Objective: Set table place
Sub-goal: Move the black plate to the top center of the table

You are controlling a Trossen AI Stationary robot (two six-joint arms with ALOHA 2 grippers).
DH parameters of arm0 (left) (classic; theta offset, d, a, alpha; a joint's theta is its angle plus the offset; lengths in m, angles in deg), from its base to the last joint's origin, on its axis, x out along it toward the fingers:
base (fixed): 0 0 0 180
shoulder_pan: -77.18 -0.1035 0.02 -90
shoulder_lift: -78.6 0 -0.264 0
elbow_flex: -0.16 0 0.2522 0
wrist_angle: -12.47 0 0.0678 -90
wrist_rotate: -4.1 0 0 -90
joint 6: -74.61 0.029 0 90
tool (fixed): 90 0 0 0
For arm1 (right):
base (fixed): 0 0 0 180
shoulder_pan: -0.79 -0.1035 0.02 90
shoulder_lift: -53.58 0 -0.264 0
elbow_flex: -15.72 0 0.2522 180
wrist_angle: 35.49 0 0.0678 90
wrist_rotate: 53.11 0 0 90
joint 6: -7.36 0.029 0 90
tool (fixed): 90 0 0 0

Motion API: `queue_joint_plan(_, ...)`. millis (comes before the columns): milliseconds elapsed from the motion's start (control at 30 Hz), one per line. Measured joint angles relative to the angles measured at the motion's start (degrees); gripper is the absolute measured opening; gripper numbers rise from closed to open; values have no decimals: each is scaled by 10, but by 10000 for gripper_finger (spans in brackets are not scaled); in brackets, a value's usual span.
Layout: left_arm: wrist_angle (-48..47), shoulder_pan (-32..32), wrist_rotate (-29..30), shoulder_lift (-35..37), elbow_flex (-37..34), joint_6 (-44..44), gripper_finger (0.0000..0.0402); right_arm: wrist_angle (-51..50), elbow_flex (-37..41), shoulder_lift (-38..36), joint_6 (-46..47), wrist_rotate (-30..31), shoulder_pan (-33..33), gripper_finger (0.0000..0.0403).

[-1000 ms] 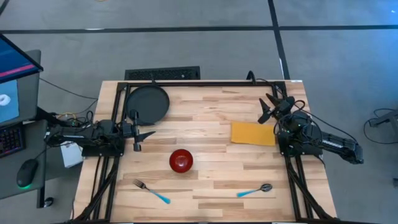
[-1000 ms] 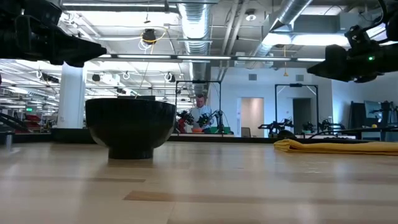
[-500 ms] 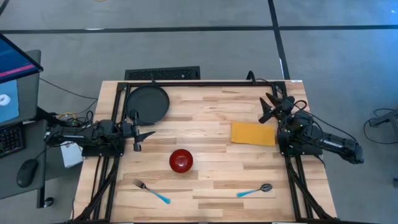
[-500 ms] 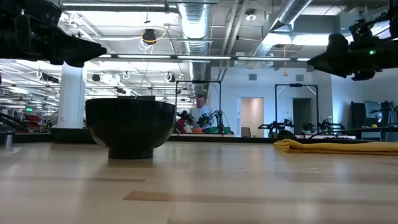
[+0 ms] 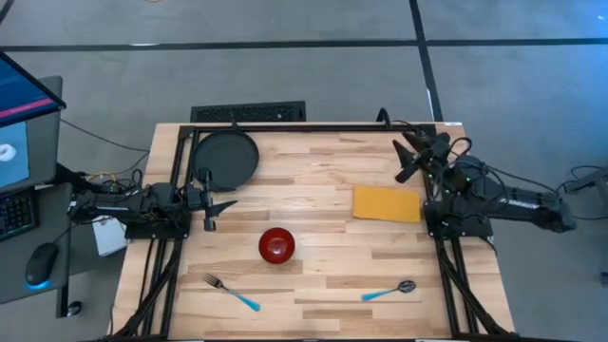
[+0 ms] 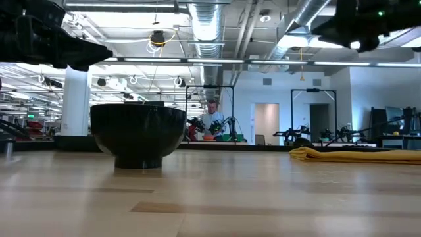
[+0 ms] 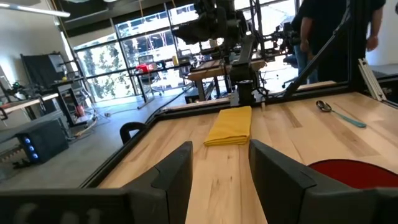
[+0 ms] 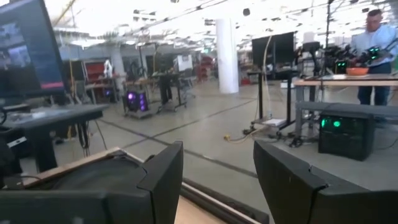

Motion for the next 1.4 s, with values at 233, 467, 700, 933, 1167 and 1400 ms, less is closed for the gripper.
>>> queue_joint_plan(233, -1, 0, 0, 0, 0, -21, 148, 0, -48, 84, 0, 0, -5, 221)
queue_joint_plan(467, -1, 0, 0, 0, 0, -35, 148, 1, -50, 124, 0, 0, -4, 221)
queue_joint_plan(700, -2, 0, 5, 0, 4, -34, 148, 1, -50, 141, 0, 0, -4, 221)
queue_joint_plan(933, 12, 0, 12, 0, 6, 0, 194, 1, -51, 143, -4, 3, -3, 221)
queue_joint_plan(1167, -21, 0, 14, 0, 9, -40, 252, -1, -51, 143, -4, 3, -3, 221)
queue_joint_plan(1400, -61, -6, 193, -2, 27, -194, 256, -1, -51, 143, -4, 3, 0, 221)
